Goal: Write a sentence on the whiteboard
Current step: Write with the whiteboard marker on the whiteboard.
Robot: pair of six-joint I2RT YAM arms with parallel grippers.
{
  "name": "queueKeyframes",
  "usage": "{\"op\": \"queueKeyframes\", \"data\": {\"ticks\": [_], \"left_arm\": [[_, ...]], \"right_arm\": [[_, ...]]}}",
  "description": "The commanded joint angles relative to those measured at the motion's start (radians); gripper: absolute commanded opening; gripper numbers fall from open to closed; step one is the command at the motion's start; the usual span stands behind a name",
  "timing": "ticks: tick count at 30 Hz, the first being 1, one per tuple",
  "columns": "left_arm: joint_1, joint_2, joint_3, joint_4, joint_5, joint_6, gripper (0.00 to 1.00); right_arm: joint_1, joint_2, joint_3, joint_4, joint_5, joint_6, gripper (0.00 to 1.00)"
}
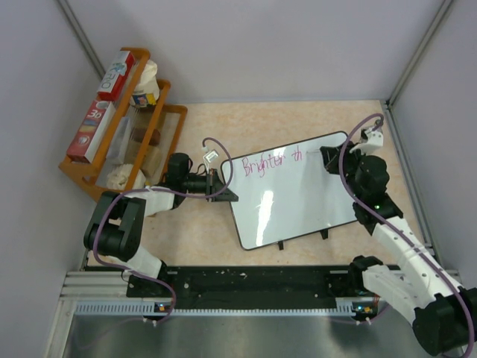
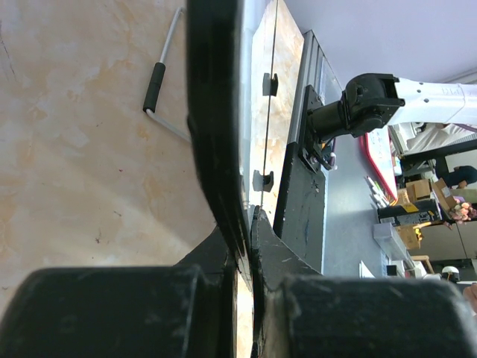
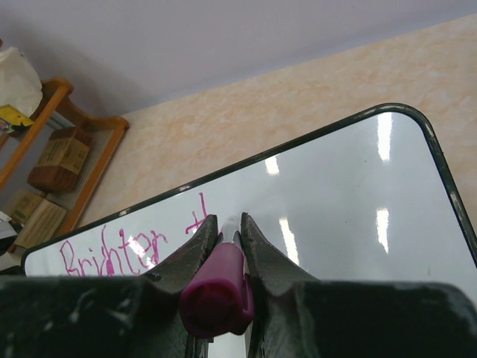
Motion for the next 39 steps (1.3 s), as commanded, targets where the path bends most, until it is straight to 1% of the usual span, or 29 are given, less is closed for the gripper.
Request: {"op": "queueKeyframes", "data": {"ticks": [1,13,24,31,36,39], "left_arm": [[-0.027,0.014,-0.036,0.000,-0.087,0.194,0.00],[-0.027,0.014,-0.034,-0.002,-0.087,0.195,0.00],[-0.027,0.015,-0.034,-0.005,-0.089,0.197,0.00],[-0.027,0.014,-0.034,-0.005,-0.090,0.197,0.00],[-0.027,0.011,-0.036,-0.005,-0.092,0.197,0.00],[-0.027,0.012,-0.036,-0.003,-0.090,0.197,0.00]], "right_arm": [[-0.020,0.009,0.045,0.058,0.010,-0.012,0.00],[-0.022,0.061,0.032,0.083,-0.017,0.001,0.00],[-0.022,0.035,-0.001,0.041,-0.080,0.004,0.00],[-0.023,-0.011,-0.055,0.009,-0.069,0.005,0.00],[-0.022,-0.013,-0.058,0.001,-0.063,0.004,0.00],[-0.022,-0.005,-0.046,0.004,-0.026,0.004,0.00]]}}
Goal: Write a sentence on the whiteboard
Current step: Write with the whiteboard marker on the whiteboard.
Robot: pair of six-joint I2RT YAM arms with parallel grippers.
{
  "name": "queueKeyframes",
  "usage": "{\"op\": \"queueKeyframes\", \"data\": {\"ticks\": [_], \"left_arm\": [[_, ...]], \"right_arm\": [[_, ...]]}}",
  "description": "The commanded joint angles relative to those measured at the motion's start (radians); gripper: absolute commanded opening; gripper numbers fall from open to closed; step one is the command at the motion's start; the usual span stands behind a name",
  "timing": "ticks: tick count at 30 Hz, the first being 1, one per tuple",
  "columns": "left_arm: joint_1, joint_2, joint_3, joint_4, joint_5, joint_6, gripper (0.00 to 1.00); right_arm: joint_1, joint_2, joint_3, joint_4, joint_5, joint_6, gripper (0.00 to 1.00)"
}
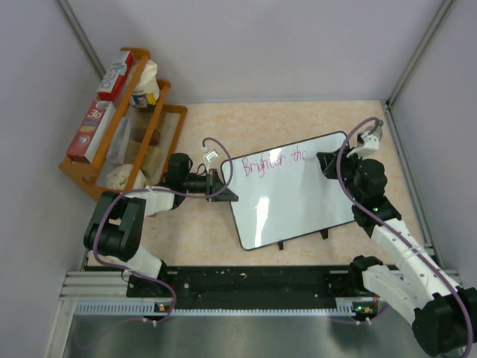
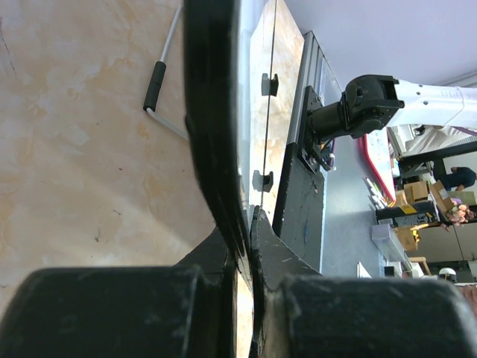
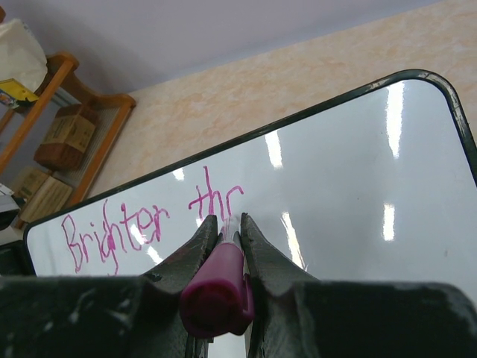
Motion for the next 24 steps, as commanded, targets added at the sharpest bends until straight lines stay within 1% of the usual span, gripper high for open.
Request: {"op": "queueKeyframes", "data": {"ticks": [1,10,24], "left_arm": [[-0.027,0.012,-0.037,-0.001,-0.087,0.205,0.00],[-0.027,0.011,-0.036,-0.001,-0.087,0.205,0.00],[-0.027,0.014,-0.034,-0.001,-0.085,0.205,0.00]], "right_arm": [[-0.013,0.001,0.006,-0.005,0.038,-0.005,0.00],[-0.014,0.030,0.045,0.014,0.074,-0.008,0.00],[-0.016,0.090,0.103,0.040,0.074,-0.003,0.00]]}}
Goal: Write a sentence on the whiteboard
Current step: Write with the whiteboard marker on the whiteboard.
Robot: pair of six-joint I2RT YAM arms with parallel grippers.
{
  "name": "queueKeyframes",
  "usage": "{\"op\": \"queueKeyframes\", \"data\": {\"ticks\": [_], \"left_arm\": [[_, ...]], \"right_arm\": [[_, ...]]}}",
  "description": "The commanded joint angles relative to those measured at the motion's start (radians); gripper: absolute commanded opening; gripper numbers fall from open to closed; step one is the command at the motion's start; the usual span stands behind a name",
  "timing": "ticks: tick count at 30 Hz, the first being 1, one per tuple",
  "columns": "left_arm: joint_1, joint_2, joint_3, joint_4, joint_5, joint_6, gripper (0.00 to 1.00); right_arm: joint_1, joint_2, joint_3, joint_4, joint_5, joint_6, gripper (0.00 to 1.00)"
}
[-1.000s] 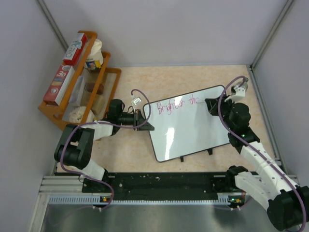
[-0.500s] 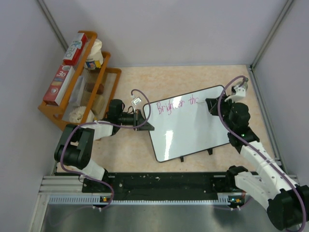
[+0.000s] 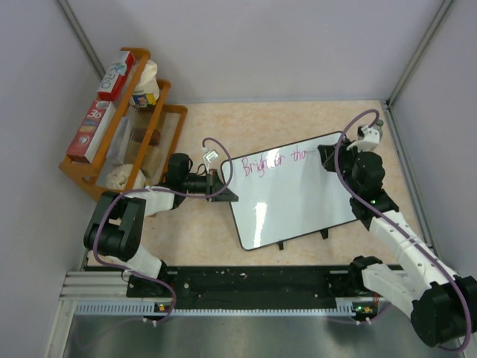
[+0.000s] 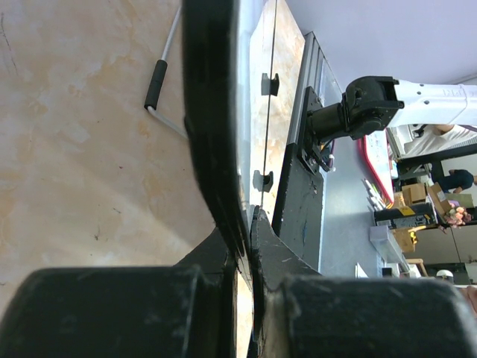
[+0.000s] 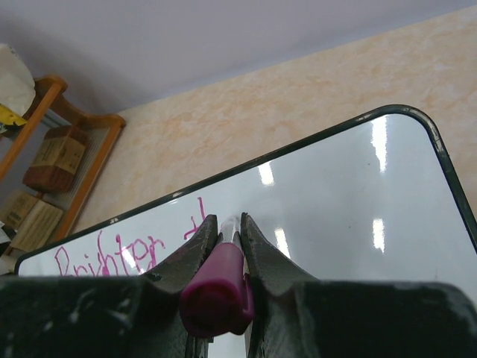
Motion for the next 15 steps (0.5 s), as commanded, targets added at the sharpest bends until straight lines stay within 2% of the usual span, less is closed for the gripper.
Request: {"op": "queueKeyframes", "data": {"ticks": [1,15], "left_arm": [[-0.027,0.014,-0.034,0.005,-0.079,0.210,0.00],[-0.027,0.015,-0.033,0.005,-0.080,0.210,0.00]], "right_arm": [[-0.014,0.016,0.047,0.010,0.016,-0.004,0.00],[-0.014,-0.033,-0.032,-0.029,-0.018,-0.012,0.00]]}}
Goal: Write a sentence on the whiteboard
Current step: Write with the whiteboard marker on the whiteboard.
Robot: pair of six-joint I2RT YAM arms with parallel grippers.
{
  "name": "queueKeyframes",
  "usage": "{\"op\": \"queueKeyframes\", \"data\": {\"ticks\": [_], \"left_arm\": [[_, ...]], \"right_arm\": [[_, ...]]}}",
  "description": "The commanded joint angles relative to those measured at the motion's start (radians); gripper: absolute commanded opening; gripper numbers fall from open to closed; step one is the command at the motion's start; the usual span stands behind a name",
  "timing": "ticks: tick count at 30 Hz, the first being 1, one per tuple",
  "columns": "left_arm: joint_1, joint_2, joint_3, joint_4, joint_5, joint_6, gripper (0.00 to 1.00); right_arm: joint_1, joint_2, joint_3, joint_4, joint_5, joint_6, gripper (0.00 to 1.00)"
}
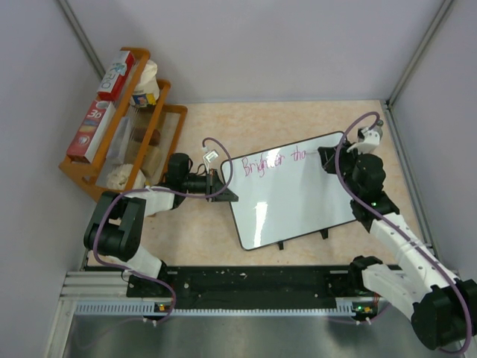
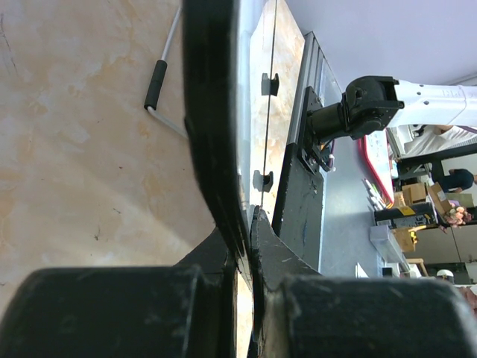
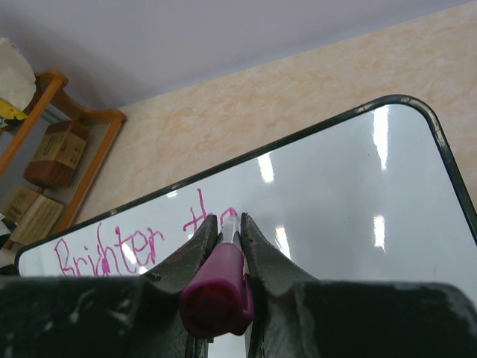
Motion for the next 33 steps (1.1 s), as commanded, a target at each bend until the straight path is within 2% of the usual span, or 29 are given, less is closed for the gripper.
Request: {"op": "queueKeyframes", "data": {"ticks": [1,12,33], "left_arm": [[-0.027,0.015,-0.033,0.005,-0.079,0.209,0.00],[-0.027,0.014,-0.034,0.003,-0.083,0.209,0.00],[-0.027,0.014,-0.033,0.003,-0.083,0.210,0.00]], "right_arm": [[-0.014,-0.027,-0.029,-0.027,-0.012,-0.009,0.00],[-0.014,-0.064,-0.076,-0.041,0.011,-0.008,0.00],[-0.026,-0.058,0.037,-0.031,0.023,-0.003,0.00]]}}
